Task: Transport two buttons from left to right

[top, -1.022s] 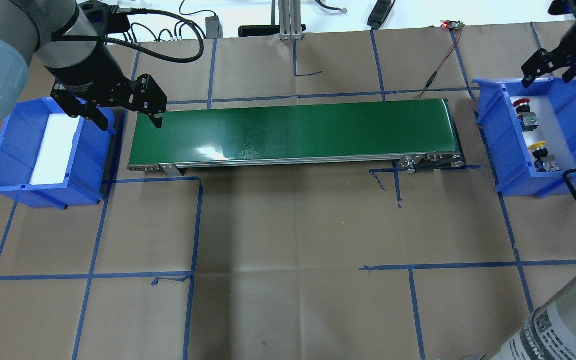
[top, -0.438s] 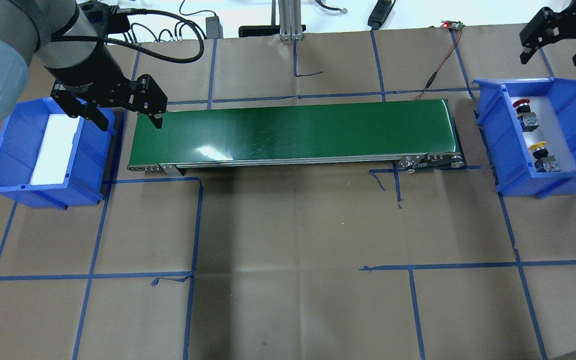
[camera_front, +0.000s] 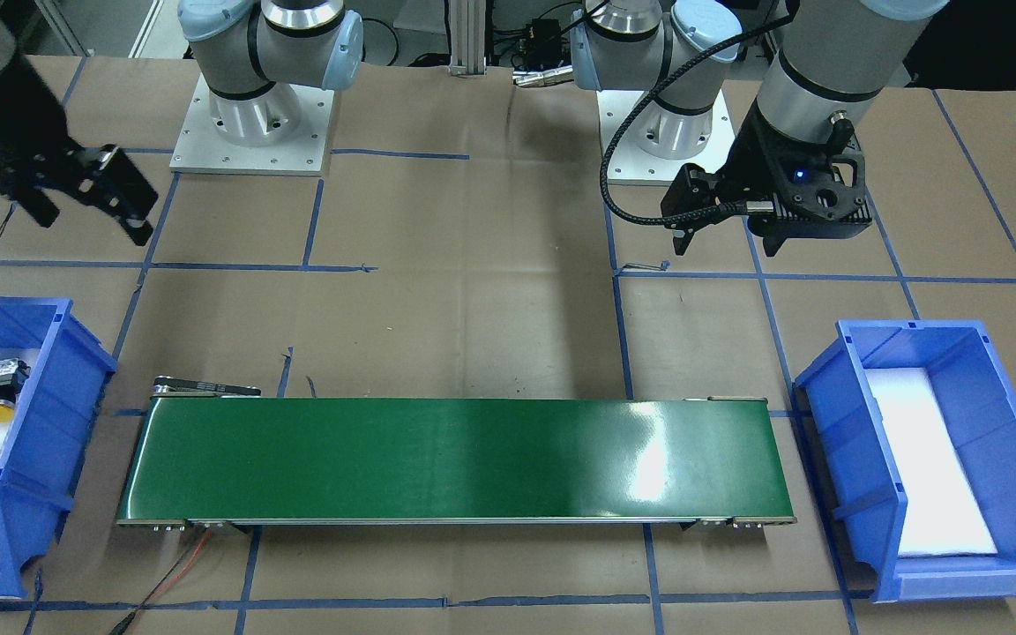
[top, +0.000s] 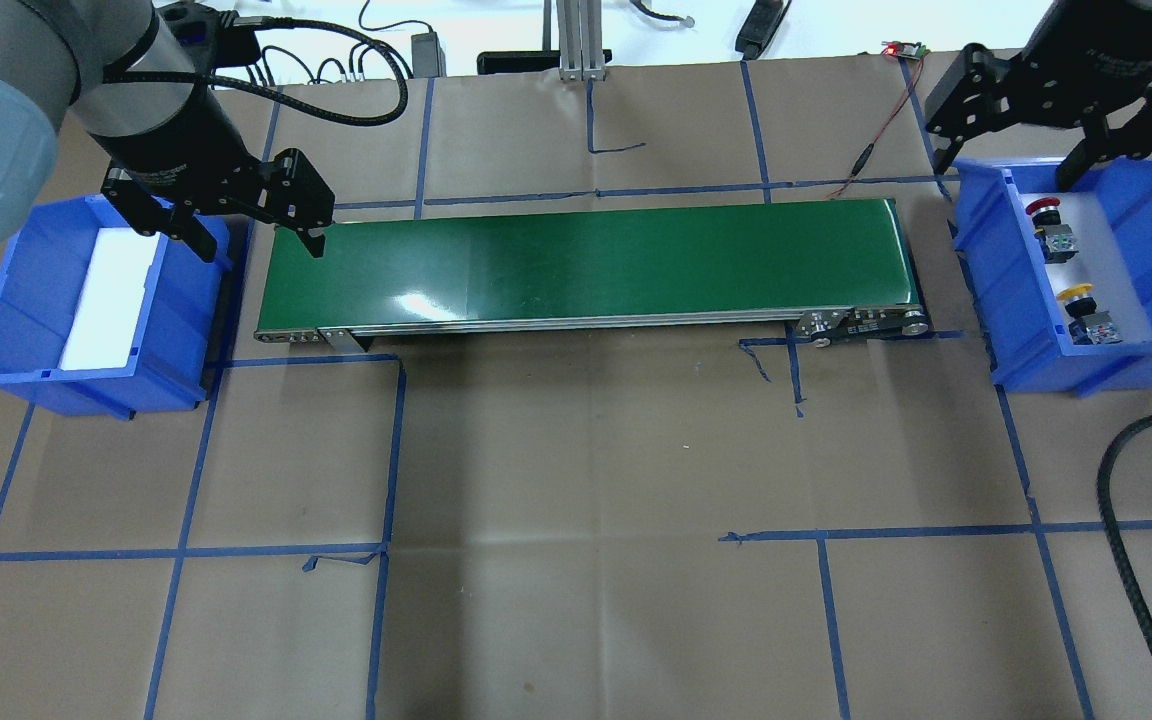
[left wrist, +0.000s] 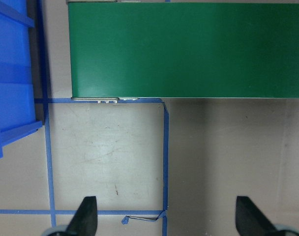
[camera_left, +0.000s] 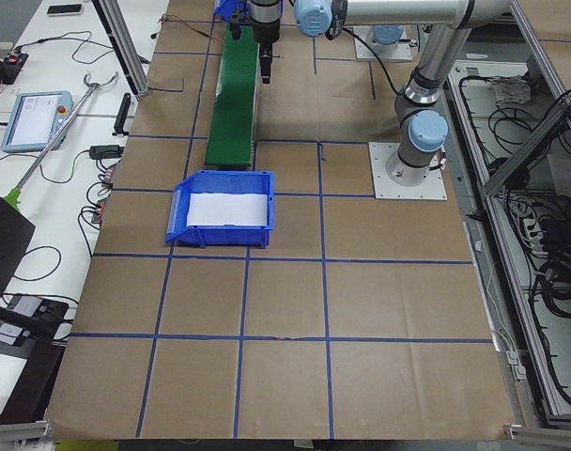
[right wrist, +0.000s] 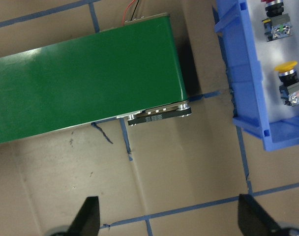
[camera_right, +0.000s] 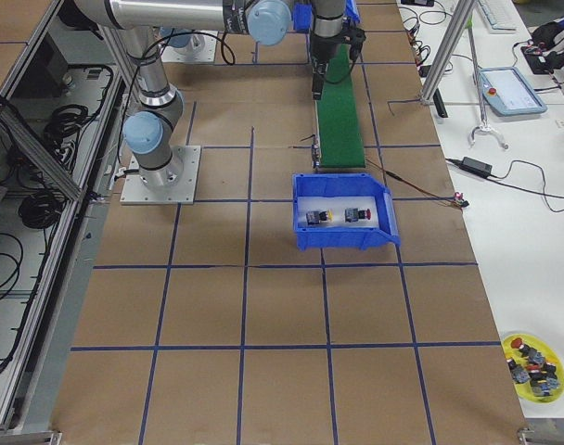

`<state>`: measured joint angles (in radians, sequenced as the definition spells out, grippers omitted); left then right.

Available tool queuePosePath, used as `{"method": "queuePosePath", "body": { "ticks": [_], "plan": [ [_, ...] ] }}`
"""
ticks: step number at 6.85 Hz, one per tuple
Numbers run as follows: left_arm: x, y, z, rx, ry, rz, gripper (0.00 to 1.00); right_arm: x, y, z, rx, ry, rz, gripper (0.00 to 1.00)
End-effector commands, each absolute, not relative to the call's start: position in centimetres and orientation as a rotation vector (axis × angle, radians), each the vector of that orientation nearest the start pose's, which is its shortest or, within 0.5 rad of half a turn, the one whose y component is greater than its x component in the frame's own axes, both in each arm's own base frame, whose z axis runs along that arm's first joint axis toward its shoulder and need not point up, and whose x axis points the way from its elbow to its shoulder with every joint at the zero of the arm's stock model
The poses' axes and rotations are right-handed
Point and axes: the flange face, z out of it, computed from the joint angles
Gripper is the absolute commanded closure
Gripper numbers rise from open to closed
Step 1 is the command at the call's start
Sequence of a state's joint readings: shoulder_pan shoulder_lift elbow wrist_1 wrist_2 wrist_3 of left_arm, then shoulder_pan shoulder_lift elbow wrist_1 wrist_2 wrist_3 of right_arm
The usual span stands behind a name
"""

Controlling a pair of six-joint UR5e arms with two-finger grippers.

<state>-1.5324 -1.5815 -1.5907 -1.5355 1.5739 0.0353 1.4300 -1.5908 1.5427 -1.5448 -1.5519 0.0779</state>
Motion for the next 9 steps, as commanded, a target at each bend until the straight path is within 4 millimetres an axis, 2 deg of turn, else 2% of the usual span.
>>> {"method": "queuePosePath", "body": {
  "ticks": [1, 2, 3, 4, 5, 9],
  "plan": [
    [-11.4, -50.1, 47.8, -0.002, 3.138, -0.012, 0.0, 10.4, -46.8, 49.8, 0.289, 3.109, -0.047, 0.0],
    [-11.4, -50.1, 47.8, -0.002, 3.138, -0.012, 0.0, 12.0, -46.5, 49.7, 0.249, 3.115, -0.042, 0.0],
    [-11.4, -50.1, 47.8, -0.005, 3.138, -0.012, 0.0, 14.4, -45.7, 49.6, 0.305, 3.144, -0.045, 0.0],
    [-11.4, -50.1, 47.8, -0.005, 3.138, -0.012, 0.0, 17.7, -44.9, 49.6, 0.248, 3.15, -0.052, 0.0],
    [-11.4, -50.1, 47.8, -0.005, 3.138, -0.012, 0.0, 18.6, -44.5, 49.5, 0.214, 3.152, -0.047, 0.0],
    [-11.4, -50.1, 47.8, -0.005, 3.138, -0.012, 0.0, 18.6, -44.5, 49.2, 0.192, 3.153, -0.037, 0.0]
  ]
}}
